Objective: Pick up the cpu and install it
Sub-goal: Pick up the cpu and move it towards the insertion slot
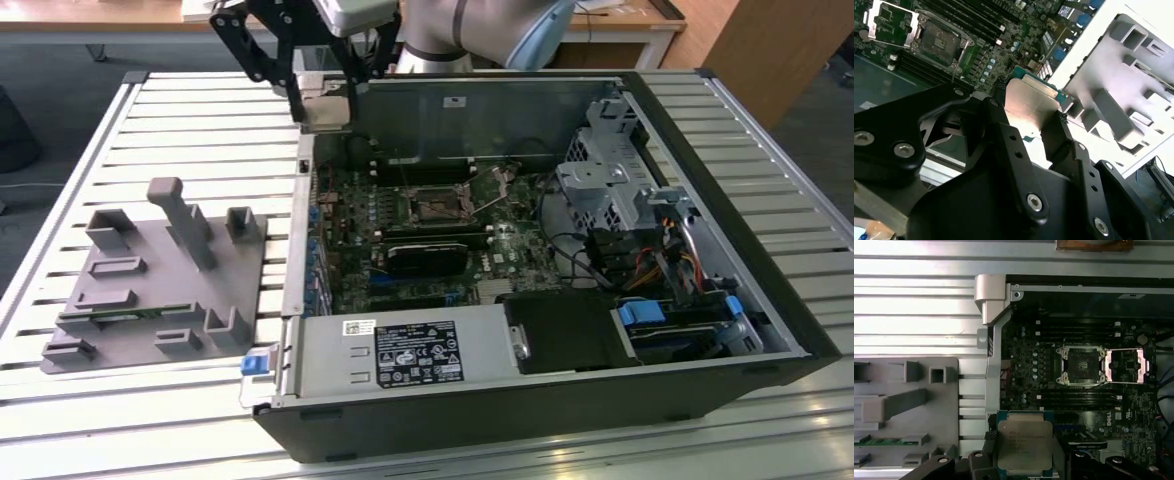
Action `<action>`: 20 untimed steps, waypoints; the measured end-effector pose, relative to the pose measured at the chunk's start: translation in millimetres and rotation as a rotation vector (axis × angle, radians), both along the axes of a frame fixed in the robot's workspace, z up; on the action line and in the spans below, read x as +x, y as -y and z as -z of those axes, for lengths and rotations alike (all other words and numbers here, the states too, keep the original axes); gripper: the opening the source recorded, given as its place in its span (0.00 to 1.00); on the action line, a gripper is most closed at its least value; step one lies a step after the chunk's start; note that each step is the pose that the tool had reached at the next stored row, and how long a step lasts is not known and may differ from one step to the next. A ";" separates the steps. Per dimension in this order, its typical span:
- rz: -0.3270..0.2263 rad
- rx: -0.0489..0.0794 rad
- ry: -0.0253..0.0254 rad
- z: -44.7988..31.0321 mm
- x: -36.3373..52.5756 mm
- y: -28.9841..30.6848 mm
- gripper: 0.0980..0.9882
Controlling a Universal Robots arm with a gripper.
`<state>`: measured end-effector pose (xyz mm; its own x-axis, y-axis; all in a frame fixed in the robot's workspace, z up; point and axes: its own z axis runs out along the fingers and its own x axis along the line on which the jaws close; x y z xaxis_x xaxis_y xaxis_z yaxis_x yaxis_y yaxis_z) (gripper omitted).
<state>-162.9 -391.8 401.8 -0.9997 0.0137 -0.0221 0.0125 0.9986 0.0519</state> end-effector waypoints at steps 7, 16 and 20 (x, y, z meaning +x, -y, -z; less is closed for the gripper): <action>0.000 0.000 0.0000 0.6 11.4 -15.8 0.49; 0.000 0.000 0.0000 3.7 43.2 -31.0 0.49; 0.000 0.000 -0.0001 5.2 57.0 -37.3 0.49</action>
